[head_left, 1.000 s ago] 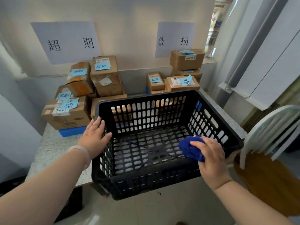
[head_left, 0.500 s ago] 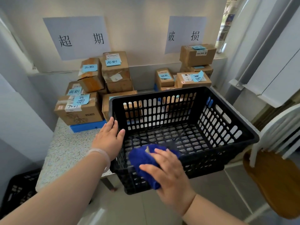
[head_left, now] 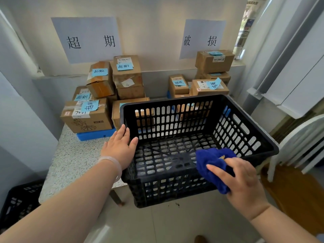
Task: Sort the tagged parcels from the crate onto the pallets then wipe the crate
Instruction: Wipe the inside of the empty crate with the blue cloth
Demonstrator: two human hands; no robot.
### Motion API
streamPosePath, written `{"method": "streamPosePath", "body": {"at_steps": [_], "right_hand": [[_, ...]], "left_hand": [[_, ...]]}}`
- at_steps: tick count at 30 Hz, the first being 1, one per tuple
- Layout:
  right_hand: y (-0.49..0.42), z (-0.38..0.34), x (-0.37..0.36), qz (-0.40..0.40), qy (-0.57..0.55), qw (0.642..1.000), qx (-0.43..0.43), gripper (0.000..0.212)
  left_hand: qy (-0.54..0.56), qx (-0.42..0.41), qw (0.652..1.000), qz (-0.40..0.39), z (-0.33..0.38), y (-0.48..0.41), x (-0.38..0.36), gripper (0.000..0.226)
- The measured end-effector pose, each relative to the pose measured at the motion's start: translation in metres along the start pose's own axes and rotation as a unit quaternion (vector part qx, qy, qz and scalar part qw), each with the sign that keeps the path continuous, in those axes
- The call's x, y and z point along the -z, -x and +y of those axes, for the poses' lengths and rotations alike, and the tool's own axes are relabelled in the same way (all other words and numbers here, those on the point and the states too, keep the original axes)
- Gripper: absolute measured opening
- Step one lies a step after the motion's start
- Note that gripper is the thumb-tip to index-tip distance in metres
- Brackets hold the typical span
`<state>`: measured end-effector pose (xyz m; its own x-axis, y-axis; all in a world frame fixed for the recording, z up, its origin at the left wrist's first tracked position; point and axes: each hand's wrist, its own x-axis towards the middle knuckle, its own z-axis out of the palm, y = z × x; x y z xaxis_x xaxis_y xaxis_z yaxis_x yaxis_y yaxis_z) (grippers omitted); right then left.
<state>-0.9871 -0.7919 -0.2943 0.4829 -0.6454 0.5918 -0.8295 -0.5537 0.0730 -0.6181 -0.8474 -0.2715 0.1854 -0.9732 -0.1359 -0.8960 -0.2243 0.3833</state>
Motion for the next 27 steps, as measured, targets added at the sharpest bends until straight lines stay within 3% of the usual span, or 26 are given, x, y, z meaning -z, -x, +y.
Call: {"method": "streamPosePath", "body": {"at_steps": [5, 9, 14, 17, 20, 22, 24, 27], "right_hand": [[-0.009, -0.054, -0.018, 0.028, -0.035, 0.998, -0.051, 0.045], [-0.025, -0.108, -0.032, 0.029, -0.12, 0.992, 0.012, 0.051], [-0.041, -0.146, -0.036, -0.073, -0.111, 0.982, 0.131, 0.082], [-0.053, -0.144, -0.033, -0.114, -0.102, 0.977, 0.146, 0.087], [-0.06, -0.145, -0.03, -0.101, -0.175, 0.973, 0.108, 0.072], [-0.062, -0.147, -0.03, -0.071, -0.254, 0.963, 0.058, 0.053], [-0.064, -0.146, -0.03, -0.052, -0.338, 0.94, 0.001, 0.041], [-0.068, -0.137, -0.026, -0.079, -0.422, 0.902, -0.041, 0.027]], "left_hand": [[0.003, 0.003, 1.0, -0.002, 0.001, 0.001, 0.0, 0.065], [0.008, 0.0, 1.0, -0.009, 0.0, -0.001, 0.0, 0.063], [0.163, -0.022, 0.985, -0.055, -0.004, -0.004, 0.006, 0.055], [0.217, -0.028, 0.976, -0.015, 0.003, 0.011, 0.017, 0.048], [0.294, -0.128, 0.946, 0.047, 0.018, 0.053, 0.022, 0.039], [0.351, -0.181, 0.919, -0.007, 0.024, 0.082, 0.019, 0.044], [0.277, -0.24, 0.929, -0.051, 0.025, 0.099, 0.008, 0.056], [0.093, -0.316, 0.944, -0.011, 0.023, 0.099, -0.007, 0.074]]}}
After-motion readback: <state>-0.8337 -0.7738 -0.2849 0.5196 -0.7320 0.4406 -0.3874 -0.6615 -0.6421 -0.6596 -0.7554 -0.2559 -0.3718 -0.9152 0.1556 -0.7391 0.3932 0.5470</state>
